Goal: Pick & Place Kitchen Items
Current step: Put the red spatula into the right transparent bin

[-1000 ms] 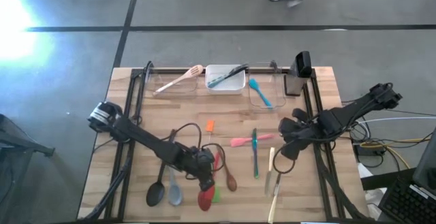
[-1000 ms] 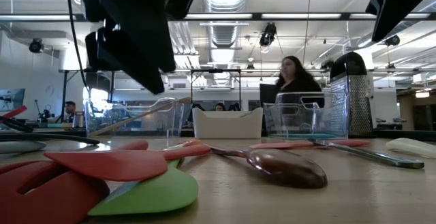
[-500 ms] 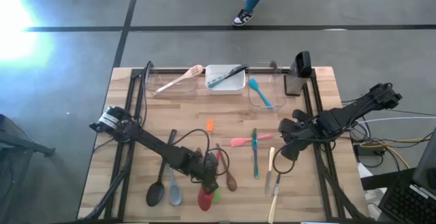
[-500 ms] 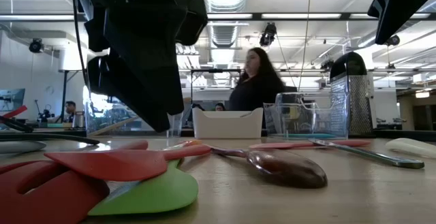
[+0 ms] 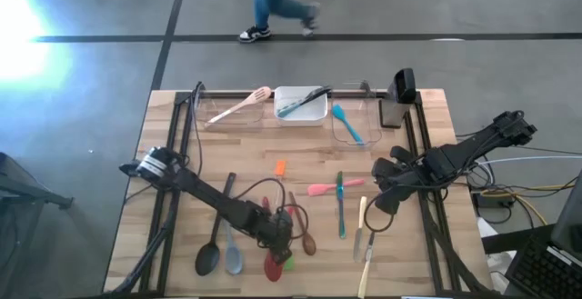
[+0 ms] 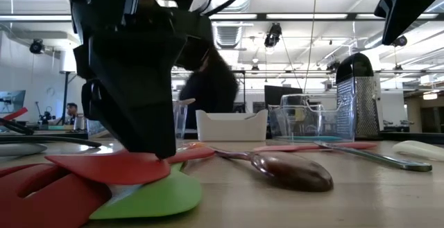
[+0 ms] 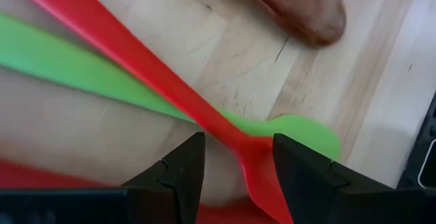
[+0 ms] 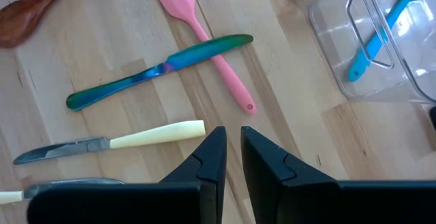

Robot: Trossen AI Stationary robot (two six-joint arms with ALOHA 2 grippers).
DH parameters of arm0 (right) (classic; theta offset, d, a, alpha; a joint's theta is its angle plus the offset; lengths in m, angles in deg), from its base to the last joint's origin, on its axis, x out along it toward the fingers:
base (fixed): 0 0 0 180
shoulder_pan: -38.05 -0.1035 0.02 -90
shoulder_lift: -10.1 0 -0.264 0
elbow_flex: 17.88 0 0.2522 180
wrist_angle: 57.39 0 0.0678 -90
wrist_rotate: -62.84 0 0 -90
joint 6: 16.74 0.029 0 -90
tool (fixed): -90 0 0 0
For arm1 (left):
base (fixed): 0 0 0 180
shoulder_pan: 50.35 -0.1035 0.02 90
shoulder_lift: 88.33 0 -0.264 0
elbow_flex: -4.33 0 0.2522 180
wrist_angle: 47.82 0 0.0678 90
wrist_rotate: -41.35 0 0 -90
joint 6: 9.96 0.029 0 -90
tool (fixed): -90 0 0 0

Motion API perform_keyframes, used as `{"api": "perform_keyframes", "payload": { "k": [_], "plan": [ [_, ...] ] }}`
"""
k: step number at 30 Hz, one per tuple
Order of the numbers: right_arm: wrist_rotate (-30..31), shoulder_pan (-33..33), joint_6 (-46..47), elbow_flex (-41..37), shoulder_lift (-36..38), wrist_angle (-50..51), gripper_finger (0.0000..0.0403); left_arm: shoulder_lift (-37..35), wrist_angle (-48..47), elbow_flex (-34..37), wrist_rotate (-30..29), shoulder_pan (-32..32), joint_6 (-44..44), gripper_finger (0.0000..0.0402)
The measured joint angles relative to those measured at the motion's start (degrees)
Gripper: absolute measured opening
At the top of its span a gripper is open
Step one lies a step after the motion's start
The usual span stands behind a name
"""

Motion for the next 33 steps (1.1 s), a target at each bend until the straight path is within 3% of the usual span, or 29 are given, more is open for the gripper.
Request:
{"api": "perform_keyframes", "payload": {
  "k": [11, 23, 33],
  "plan": [
    [0.04, 0.0, -0.04, 0.0, 0.0, 0.03, 0.0038, 1.44, 1.2, -0.17, 0.75, 0.07, 2.37, 0.017],
    [0.07, 0.0, -0.04, -0.02, 0.0, 0.03, 0.0038, 0.82, 2.05, -0.15, -0.63, -0.13, 6.81, 0.0021],
    [0.09, 0.0, -0.04, -0.02, 0.0, -0.05, 0.0038, -3.23, -4.05, 0.15, -4.86, -0.37, 10.36, 0.002]
  ]
}}
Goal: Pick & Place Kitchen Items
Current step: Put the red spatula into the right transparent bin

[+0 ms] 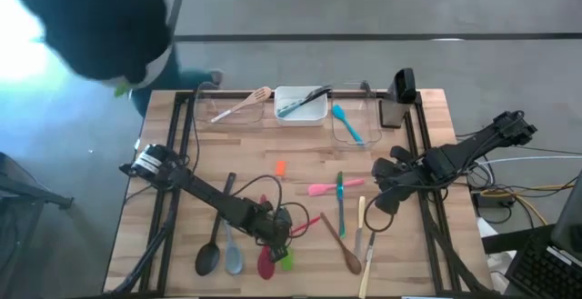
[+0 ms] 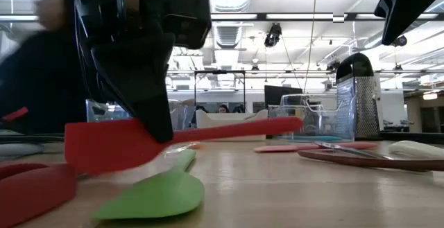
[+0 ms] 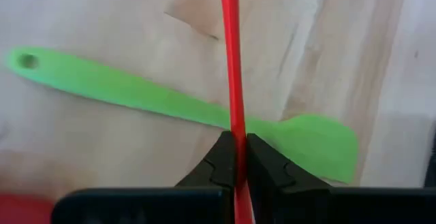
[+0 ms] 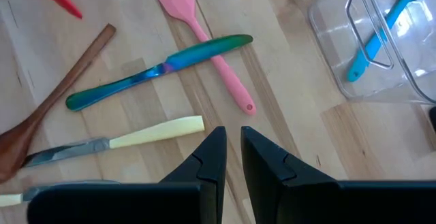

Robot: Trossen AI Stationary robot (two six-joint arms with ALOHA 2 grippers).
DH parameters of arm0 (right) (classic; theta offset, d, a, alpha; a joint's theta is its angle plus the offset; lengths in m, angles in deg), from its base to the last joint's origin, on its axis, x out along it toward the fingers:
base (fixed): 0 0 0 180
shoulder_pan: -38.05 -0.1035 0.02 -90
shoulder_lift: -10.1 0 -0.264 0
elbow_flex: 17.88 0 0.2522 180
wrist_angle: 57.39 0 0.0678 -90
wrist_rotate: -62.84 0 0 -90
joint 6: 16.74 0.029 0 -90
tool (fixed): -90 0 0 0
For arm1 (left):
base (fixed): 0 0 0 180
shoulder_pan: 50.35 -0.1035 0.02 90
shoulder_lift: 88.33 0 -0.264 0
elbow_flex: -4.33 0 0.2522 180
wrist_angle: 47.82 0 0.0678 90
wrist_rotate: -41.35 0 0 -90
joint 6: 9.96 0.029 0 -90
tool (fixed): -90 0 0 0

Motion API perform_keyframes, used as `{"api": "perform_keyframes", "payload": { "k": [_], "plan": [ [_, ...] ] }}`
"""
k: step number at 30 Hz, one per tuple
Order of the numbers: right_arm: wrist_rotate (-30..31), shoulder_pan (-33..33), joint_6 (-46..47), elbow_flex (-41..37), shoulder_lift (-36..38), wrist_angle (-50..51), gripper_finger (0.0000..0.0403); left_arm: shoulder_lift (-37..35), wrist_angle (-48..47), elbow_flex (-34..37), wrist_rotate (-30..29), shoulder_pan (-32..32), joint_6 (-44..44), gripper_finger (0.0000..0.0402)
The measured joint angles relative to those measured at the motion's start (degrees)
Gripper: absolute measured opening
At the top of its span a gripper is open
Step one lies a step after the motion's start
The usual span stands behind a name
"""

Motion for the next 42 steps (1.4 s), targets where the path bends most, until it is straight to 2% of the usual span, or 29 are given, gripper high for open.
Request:
{"api": "perform_keyframes", "payload": {
  "k": [7, 11, 14, 18, 25, 32, 36, 42],
  "plan": [
    [0.02, 0.01, 0.02, -0.01, 0.0, -0.66, 0.0038, -4.46, -2.23, 0.05, -3.25, -0.28, 4.54, 0.002],
    [0.05, 0.0, -0.18, 0.0, 0.0, -2.35, 0.0038, -7.33, -3.7, 0.05, -7.43, -0.34, 8.47, 0.002],
    [0.15, 0.02, -1.07, -0.02, 0.0, -4.47, 0.0038, -9.26, -5.54, -0.04, -12.69, -0.44, 12.42, 0.002],
    [0.13, 0.0, -4.94, -0.02, -0.01, -10.75, 0.0038, -11.01, -9.24, -0.04, -15.22, -1.21, 19.22, 0.0018],
    [0.13, 0.17, -13.77, -0.02, -0.04, -25.31, 0.0038, -11.46, -17.02, -2.75, -14.63, -3.53, 29.38, 0.0018],
    [0.02, 1.92, -19.49, 0.61, -2.57, -32.02, 0.0044, -11.43, -19.84, -7.97, -11.6, -6.19, 35.56, 0.0018],
    [-0.07, 3.15, -20.69, 3.16, -6.86, -31.98, 0.0071, -11.35, -22.74, -11.25, -10.99, -7.57, 37.97, 0.0018],
    [-0.57, 3.56, -24.97, 11.11, -14.57, -31.31, 0.0135, -11.26, -27.5, -14.01, -10.95, -9.19, 38.31, 0.0018]
  ]
}}
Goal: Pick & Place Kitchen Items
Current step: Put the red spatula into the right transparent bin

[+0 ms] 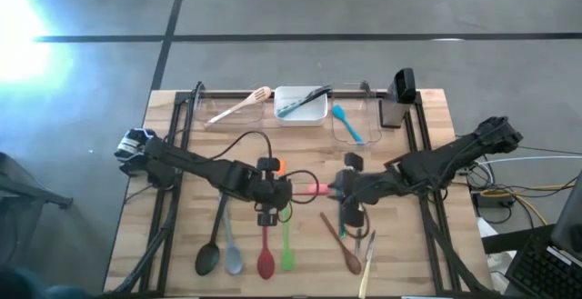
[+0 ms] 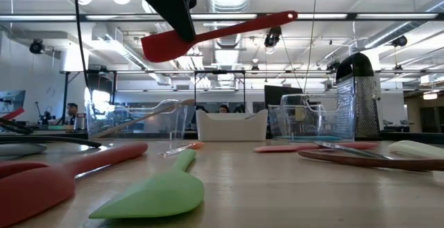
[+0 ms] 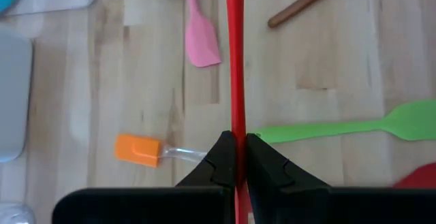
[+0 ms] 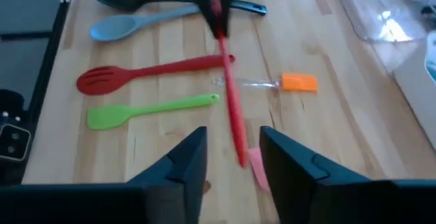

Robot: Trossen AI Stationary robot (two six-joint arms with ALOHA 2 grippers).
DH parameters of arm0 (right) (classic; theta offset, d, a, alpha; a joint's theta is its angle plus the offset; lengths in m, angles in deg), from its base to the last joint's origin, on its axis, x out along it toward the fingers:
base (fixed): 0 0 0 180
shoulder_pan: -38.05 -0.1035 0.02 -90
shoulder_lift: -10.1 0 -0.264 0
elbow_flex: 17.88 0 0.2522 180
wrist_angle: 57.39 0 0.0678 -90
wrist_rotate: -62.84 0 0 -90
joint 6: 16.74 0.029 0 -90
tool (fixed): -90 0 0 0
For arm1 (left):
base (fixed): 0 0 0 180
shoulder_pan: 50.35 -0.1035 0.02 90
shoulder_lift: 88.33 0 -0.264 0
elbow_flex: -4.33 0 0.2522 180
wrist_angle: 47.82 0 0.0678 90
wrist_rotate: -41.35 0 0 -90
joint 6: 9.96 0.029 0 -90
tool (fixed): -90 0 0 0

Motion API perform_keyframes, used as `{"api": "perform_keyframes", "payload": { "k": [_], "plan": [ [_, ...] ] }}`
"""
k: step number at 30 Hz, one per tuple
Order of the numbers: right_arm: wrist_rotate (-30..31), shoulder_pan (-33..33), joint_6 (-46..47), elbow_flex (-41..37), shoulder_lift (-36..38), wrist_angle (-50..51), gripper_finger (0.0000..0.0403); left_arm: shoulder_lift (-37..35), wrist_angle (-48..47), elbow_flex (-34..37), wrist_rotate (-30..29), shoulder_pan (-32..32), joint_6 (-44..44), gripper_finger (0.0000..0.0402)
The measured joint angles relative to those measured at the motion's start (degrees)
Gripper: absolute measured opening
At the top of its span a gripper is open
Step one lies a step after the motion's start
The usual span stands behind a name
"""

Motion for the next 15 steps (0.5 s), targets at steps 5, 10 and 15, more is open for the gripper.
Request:
{"api": "perform_keyframes", "payload": {
  "k": [5, 10, 15],
  "plan": [
    [0.05, 0.76, -2.61, 9.3, -7.65, 6.4, 0.0174, 0.02, -0.93, 0.07, 0.09, -0.26, 0.0, 0.0018],
    [-1.21, 1.71, -5.15, 17.91, -15.73, 13.14, 0.0184, 0.02, -0.98, 0.12, 0.09, -0.26, -0.11, 0.0018],
    [-1.44, 2.96, -8.41, 24.63, -22.9, 18.12, 0.0181, 0.04, -1.02, 0.12, 0.33, -0.23, -0.2, 0.0018]
  ]
}}
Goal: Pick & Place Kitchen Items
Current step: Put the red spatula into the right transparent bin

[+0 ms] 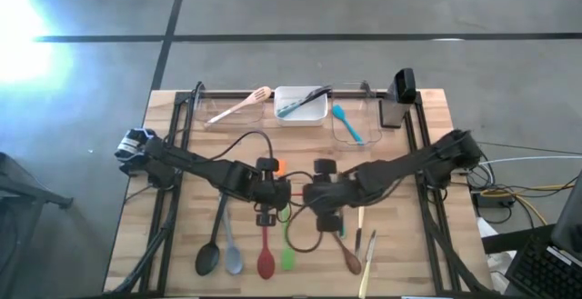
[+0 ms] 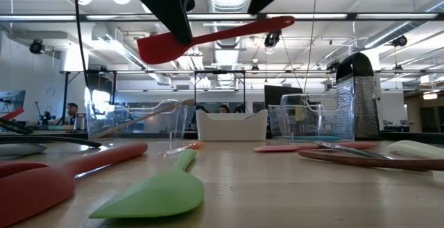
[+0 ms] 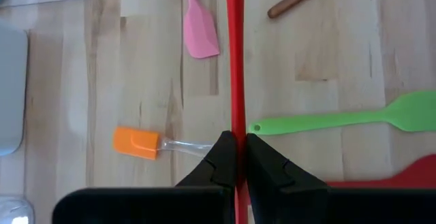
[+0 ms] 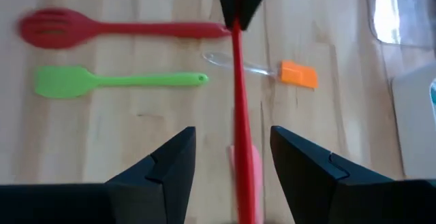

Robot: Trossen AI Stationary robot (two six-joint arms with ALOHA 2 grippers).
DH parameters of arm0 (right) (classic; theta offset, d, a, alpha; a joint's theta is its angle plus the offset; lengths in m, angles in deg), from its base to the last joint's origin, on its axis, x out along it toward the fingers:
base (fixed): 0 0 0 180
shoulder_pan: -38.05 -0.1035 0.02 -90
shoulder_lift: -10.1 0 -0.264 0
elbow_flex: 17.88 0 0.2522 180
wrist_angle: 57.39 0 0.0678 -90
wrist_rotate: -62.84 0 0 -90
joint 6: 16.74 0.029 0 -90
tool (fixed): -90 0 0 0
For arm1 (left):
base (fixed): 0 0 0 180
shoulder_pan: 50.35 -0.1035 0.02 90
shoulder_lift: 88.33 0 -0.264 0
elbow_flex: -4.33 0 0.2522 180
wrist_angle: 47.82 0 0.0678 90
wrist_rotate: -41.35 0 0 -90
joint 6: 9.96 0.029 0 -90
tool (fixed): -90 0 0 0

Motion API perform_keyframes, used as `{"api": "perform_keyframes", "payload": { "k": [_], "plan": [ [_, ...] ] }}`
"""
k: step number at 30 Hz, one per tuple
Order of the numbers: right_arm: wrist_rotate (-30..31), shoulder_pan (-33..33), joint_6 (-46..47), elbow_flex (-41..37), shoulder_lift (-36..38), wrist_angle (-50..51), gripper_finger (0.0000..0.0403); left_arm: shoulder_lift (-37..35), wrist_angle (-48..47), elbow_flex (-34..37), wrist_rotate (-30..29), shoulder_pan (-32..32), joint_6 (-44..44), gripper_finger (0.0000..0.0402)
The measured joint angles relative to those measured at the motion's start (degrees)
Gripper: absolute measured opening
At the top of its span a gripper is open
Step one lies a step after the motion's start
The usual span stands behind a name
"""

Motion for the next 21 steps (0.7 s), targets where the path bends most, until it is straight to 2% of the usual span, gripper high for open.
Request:
{"api": "perform_keyframes", "payload": {
  "k": [7, 15, 21],
  "plan": [
    [0.0, 2.49, -0.11, 5.53, -6.71, 7.02, 0.0171, 0.02, -0.29, 0.0, 0.96, 0.0, -0.22, 0.0017],
    [-2.19, 3.84, 0.13, 5.35, -7.64, 7.44, 0.0156, -0.02, -0.82, 0.0, 0.83, -0.02, -0.35, 0.0017],
    [-3.22, 3.97, 0.13, 5.12, -7.42, 7.37, 0.0112, -0.04, -0.8, 0.0, 0.81, -0.02, -0.35, 0.0017]
  ]
}}
